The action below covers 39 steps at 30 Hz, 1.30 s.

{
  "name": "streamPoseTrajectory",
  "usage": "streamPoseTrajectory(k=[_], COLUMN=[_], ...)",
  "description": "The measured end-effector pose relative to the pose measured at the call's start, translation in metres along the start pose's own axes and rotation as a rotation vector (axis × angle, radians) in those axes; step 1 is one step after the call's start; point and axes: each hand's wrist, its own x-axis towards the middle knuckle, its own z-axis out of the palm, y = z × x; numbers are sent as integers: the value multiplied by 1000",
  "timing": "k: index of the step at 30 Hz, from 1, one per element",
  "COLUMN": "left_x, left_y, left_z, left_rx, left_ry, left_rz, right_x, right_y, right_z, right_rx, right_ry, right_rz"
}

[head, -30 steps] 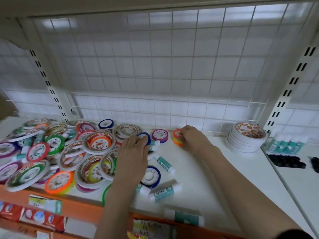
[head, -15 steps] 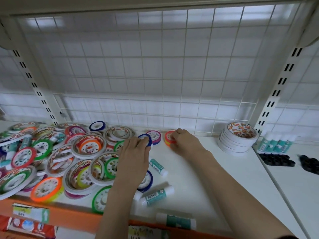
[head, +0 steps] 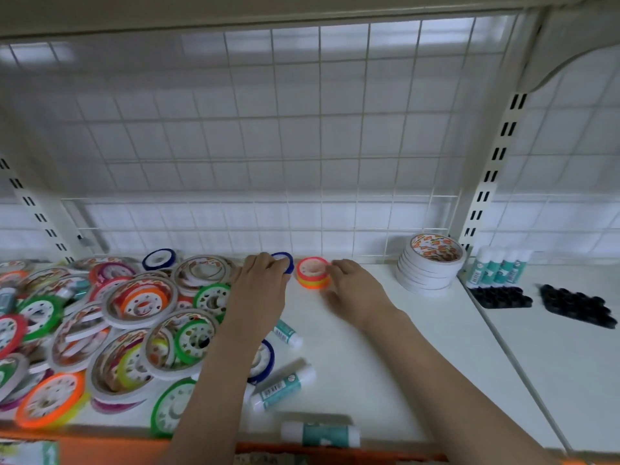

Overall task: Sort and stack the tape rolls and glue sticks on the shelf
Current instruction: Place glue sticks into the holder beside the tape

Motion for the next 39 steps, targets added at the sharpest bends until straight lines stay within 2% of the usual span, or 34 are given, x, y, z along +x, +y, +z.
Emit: streamPoseTrajectory(k=[3,10,24,29,32,39], left_x=[21,54,59,47,32,-21], left_y=[7,24,32,32,30,25], left_z=[7,28,35,36,31,15], left_rx=[53,146,161,-22,-26,-122], left_ry=[-87,-253,-364,-349,-335,-256], left_rz=[27,149,172,115,95,27], right_x=[-26,-66,-70,-70,-68,-69], right_y=[12,22,29,29,29,28], right_z=[-3,5,16,14,13,10], right_rx=[-40,45,151,132,123,74], right_ry=[-70,-38,-13,33,65,6], right_rz=[45,152,226,185,168,157])
